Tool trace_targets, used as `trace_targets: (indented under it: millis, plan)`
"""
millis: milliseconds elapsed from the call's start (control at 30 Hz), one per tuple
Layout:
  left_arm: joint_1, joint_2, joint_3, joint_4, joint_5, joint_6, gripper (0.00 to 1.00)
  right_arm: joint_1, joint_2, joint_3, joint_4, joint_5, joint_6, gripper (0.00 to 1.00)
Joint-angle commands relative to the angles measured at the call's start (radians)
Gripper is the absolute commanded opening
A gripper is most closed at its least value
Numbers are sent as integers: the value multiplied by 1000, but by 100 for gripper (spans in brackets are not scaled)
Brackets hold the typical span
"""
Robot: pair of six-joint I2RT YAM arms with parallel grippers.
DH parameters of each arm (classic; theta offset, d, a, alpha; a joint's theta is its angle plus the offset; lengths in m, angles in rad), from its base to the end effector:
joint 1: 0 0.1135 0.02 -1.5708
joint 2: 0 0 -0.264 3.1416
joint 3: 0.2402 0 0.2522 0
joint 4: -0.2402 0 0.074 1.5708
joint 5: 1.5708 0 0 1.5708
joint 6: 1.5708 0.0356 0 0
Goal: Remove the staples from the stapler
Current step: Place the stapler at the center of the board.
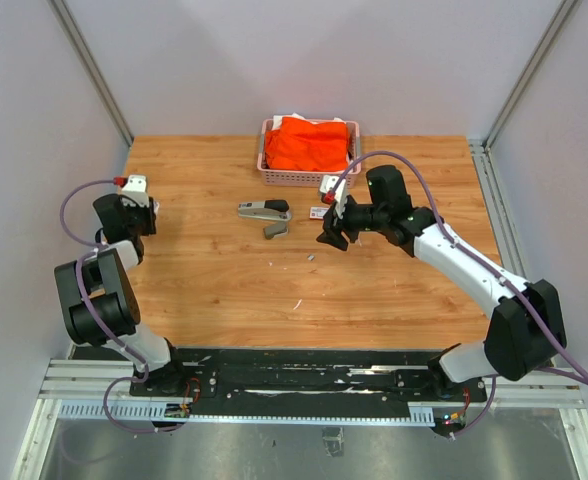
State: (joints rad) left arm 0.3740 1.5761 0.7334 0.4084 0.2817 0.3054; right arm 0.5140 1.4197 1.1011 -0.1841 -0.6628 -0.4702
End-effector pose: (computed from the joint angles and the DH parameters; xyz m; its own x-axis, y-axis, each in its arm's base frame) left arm 0.3083 0.1104 0.1890 -0.4085 0.1500 -0.9004 0.0070 0.9869 0.1612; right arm 0.2689 0.1770 0.3056 0.0143 -0.4021 -0.9155 -0.9542 0.2683 -0.1327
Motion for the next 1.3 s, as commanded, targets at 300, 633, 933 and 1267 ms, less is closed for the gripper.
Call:
trace_targets:
  millis: [300,633,933,1267]
  plan:
    - [53,55,-61,98,78,0,22,-14,-41,-22,24,-26,18,59]
    - [54,107,-116,221,72,-2,24,-17,-44,-28,30,-32,19,59]
    - [54,151,-155,304,65,-7,30,-19,-47,-30,31,-35,22,59]
    - [54,168,-172,353,62,-26,48,-19,-47,-29,32,-38,25,59]
